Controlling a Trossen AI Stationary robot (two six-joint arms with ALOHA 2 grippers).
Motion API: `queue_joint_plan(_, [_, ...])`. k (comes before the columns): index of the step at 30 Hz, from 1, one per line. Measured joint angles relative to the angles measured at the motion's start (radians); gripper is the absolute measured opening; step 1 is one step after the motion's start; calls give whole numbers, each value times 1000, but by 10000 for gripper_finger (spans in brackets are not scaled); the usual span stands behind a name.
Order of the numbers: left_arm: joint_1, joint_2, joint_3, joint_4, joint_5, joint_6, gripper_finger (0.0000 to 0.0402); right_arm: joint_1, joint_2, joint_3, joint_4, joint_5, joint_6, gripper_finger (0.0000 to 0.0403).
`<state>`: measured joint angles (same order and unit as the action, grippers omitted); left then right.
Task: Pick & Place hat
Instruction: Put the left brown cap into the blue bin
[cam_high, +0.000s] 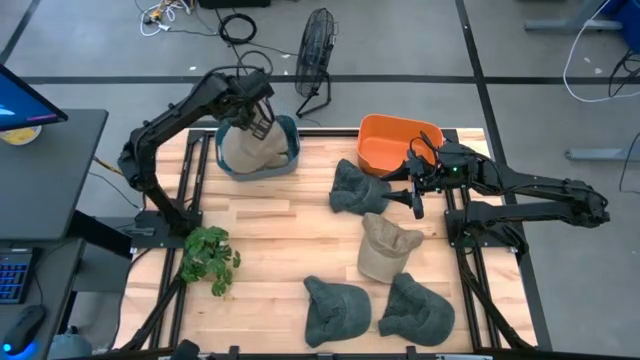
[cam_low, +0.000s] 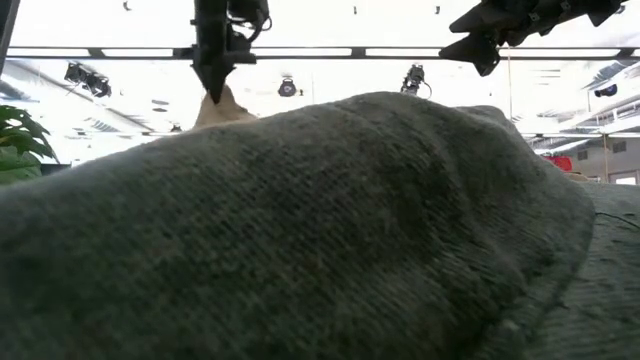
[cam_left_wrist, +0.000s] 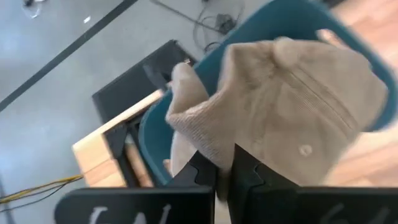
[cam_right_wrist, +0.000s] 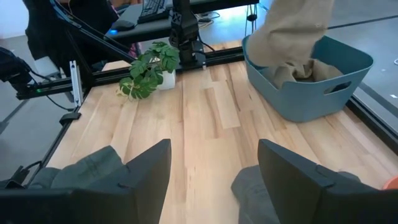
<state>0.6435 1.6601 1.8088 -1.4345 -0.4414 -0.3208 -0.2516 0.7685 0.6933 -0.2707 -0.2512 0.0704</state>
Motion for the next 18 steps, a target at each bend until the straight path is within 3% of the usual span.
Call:
queue_joint_plan(7, [40, 65, 0, 10, -5, 46, 10, 0, 0, 0, -2, 0, 0, 245])
queue_joint_plan(18, [45, 233, 0, -8, 131, 11, 15, 0, 0, 0, -9, 0, -1, 245])
